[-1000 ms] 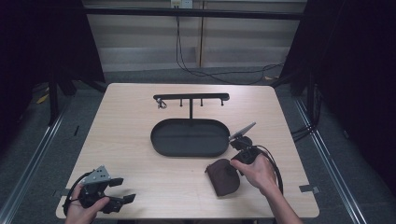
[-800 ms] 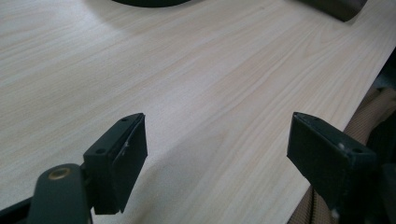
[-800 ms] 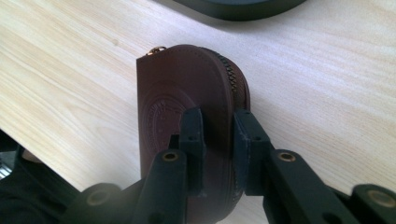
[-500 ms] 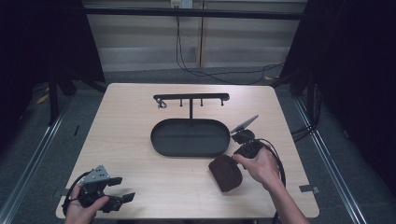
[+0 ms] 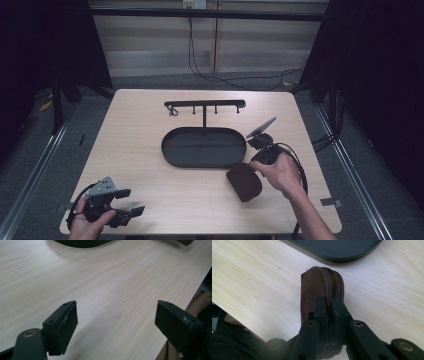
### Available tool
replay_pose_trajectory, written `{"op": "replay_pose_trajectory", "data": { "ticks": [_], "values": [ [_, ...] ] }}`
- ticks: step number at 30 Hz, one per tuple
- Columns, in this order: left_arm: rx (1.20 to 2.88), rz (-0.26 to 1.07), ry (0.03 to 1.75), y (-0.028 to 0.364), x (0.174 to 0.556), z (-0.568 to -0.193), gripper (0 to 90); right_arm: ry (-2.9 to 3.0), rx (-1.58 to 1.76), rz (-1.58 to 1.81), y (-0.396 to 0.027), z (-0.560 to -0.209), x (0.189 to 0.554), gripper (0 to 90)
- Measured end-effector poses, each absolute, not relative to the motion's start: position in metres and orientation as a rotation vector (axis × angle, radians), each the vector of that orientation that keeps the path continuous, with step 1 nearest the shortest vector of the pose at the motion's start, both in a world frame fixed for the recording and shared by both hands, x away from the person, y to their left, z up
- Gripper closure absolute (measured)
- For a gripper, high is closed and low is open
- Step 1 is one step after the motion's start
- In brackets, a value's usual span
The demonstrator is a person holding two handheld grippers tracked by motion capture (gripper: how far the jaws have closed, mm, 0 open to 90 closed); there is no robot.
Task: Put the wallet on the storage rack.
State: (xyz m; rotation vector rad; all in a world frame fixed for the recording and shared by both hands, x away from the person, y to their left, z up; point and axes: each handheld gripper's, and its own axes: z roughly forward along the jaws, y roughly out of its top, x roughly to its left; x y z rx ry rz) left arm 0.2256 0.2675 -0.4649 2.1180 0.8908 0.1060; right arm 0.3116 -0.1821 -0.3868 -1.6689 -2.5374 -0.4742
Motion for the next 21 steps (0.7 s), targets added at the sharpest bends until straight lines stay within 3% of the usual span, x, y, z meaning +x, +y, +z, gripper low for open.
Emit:
{"op": "replay_pose_trajectory", "data": {
  "ticks": [21],
  "values": [
    [2.113, 0.088, 0.908, 0.267, 0.230, -0.466, 17.9, -2.539, -1.745, -0.362, -0.190, -0.365, 0.325, 83.5]
  ]
}}
